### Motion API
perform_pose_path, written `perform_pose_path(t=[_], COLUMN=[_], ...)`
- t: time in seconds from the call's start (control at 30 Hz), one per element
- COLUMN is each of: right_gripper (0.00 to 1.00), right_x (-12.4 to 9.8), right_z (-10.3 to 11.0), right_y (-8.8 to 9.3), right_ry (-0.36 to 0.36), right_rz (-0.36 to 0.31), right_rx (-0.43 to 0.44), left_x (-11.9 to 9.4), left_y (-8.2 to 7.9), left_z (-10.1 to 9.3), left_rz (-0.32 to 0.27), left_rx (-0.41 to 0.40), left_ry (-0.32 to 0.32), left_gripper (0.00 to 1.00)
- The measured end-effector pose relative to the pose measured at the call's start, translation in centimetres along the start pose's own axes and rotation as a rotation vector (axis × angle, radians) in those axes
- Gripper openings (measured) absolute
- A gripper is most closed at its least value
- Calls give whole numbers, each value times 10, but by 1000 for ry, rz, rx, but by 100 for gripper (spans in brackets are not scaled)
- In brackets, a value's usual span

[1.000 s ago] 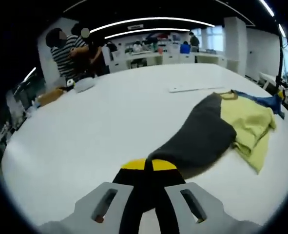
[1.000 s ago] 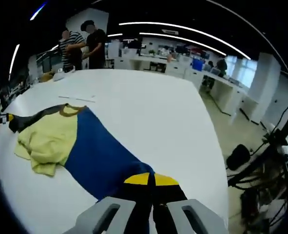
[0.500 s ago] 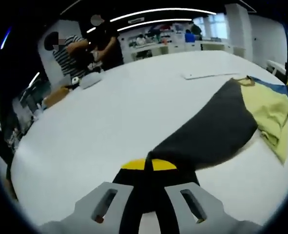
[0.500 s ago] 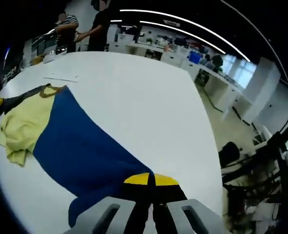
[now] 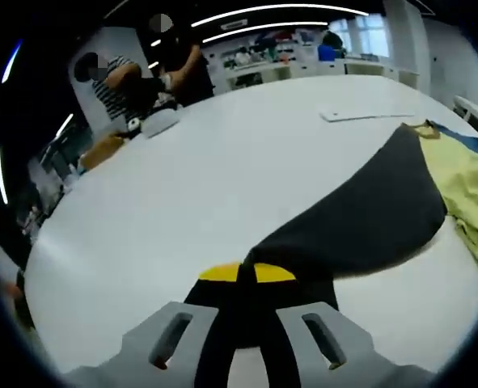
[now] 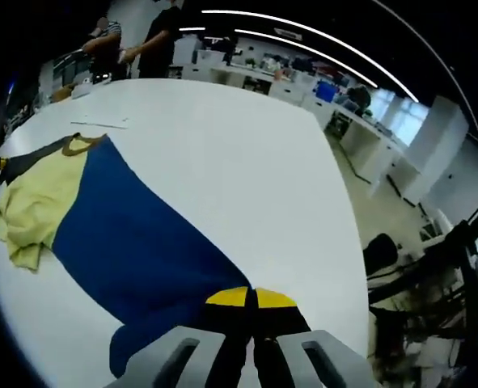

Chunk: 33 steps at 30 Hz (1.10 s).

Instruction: Fold the garment on the visible template until the final outline fits inside the template.

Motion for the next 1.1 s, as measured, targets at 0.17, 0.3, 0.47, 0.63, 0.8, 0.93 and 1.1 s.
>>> perform_pose_path(t=[0.17,0.3,0.47,0.63,0.8,0.93,1.1], right_gripper=[0,19,41,58,72,83,90], right_x=[-9,-18,-31,-46,-63,-76,-90], right_z=[7,14,30,50,74,96,123], right_y=[-6,-18,-35,-47,-58,-63,-62], right_ry=[-55,-94,-166,-250,-340,-423,-499], right_rz=[-46,-117,-201,-263,-317,-350,-360], right_rx=[-9,14,14,1,-22,-43,-74], left_x=[-10,-21,-31,-45,-60,-75,-88], left_y=[-2,-6,-11,-17,-19,-16,-13], left_z=[3,-10,-22,-37,-50,-64,-82], left_rz=[-10,-32,-55,-87,-102,-114,-129], left_rx=[-39,-49,-52,-61,-71,-76,-97], left_ry=[1,65,127,204,265,323,390], left_gripper=[17,32,44,56,68,78,87])
Point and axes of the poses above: the point that each gripper's makers call its tool centre point, and the gripper's own axes: x roughly forward along the fingers, z roughly to its left, y roughly out of its underside, the point moved 3 cm from there along -x, roughly backward along the fingers, and after that the axes turned 11 degrees about -x, right-handed, at the moved point
